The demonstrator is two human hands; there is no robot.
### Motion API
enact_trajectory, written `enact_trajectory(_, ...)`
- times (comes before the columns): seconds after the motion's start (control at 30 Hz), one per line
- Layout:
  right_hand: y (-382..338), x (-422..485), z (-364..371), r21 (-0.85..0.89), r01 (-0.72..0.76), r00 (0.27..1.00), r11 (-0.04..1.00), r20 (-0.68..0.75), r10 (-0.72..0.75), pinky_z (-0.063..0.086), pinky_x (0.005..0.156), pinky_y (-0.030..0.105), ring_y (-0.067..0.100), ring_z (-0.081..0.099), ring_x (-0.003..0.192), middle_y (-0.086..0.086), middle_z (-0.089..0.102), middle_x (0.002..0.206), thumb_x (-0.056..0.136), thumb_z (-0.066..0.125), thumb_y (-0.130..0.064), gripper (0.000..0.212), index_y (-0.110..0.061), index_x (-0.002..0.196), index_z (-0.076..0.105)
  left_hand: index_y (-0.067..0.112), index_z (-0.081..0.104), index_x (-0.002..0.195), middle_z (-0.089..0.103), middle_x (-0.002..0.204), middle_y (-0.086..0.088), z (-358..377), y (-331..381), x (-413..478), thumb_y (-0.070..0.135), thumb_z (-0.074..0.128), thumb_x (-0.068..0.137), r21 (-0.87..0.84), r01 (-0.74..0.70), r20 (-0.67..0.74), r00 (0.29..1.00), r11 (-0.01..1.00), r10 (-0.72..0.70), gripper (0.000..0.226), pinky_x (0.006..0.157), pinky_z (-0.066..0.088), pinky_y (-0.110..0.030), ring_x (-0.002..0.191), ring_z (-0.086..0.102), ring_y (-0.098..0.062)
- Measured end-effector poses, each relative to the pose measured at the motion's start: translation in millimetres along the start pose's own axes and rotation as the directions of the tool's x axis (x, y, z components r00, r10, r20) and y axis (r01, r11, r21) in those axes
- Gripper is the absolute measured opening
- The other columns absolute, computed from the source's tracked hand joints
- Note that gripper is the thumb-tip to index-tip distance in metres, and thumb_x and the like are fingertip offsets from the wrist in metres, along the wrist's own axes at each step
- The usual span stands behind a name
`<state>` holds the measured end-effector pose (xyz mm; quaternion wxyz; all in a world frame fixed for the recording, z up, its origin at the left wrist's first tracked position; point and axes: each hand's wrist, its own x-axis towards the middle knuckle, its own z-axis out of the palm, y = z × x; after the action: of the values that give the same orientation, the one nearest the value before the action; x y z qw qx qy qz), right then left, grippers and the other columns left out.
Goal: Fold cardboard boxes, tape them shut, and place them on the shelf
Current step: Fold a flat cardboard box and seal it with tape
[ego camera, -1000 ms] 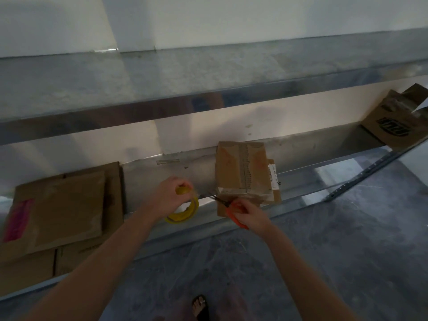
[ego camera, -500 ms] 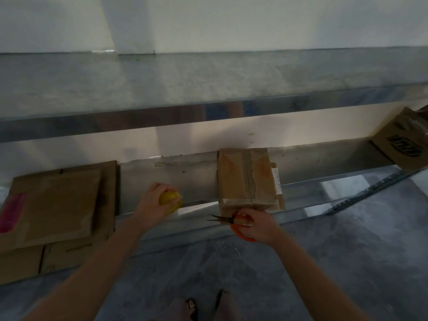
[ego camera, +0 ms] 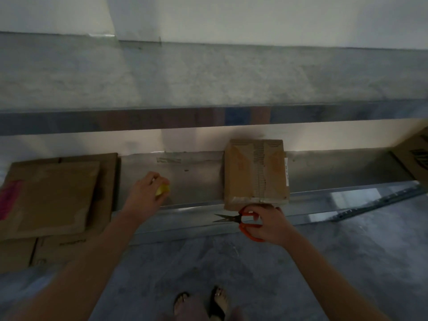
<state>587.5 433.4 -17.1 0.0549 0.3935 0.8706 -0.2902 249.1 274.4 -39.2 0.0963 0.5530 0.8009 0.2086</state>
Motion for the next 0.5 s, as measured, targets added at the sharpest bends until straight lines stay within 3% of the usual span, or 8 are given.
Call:
enact_trajectory(0.23, 1.7, 10.9, -2.7, -0.024, 0.033, 0.998, 0.999, 0.063, -0.031, 0.046, 0.097, 0.031, 0.004, 0.059, 0.098, -0.025, 0.058, 0.096, 0.064, 0.052, -0.077, 0.062, -0.039, 0.111, 0.064, 0.021, 0.059, 0.103, 0.055, 0.105, -0.002, 2.3, 13.7, -7.0, 0.021, 0.072, 0.079, 0.144, -0.032, -0.001, 0.999, 0.989, 0.032, 0.027, 0.077, 0.041, -0.037, 0.089, 0.057, -0.024)
enact_trajectory(0.37, 3.5, 7.9, -8.5, 0.003, 0.018, 0.989, 1.000, 0.147, -0.018, 0.045, 0.101, 0.028, 0.005, 0.057, 0.109, -0.015, 0.065, 0.113, 0.071, 0.069, -0.059, 0.049, -0.033, 0.113, 0.067, 0.021, 0.060, 0.103, 0.056, 0.106, -0.001, 4.1, 19.2, -9.0, 0.018, 0.070, 0.079, 0.103, 0.021, -0.002, 1.000, 0.995, -0.021, 0.026, 0.076, 0.042, -0.036, 0.090, 0.056, -0.024)
enact_trajectory(0.5, 12.5, 2.6, -10.0, -0.052, 0.019, 0.979, 0.998, 0.202, -0.008, 0.039, 0.104, 0.025, 0.005, 0.051, 0.113, -0.015, 0.059, 0.121, 0.078, 0.072, -0.052, 0.047, -0.034, 0.120, 0.063, 0.021, 0.060, 0.105, 0.055, 0.109, -0.001, 2.7, 18.8, -5.5, 0.018, 0.070, 0.080, 0.056, 0.072, 0.015, 0.997, 0.996, -0.073, 0.028, 0.084, 0.044, -0.038, 0.095, 0.056, -0.023)
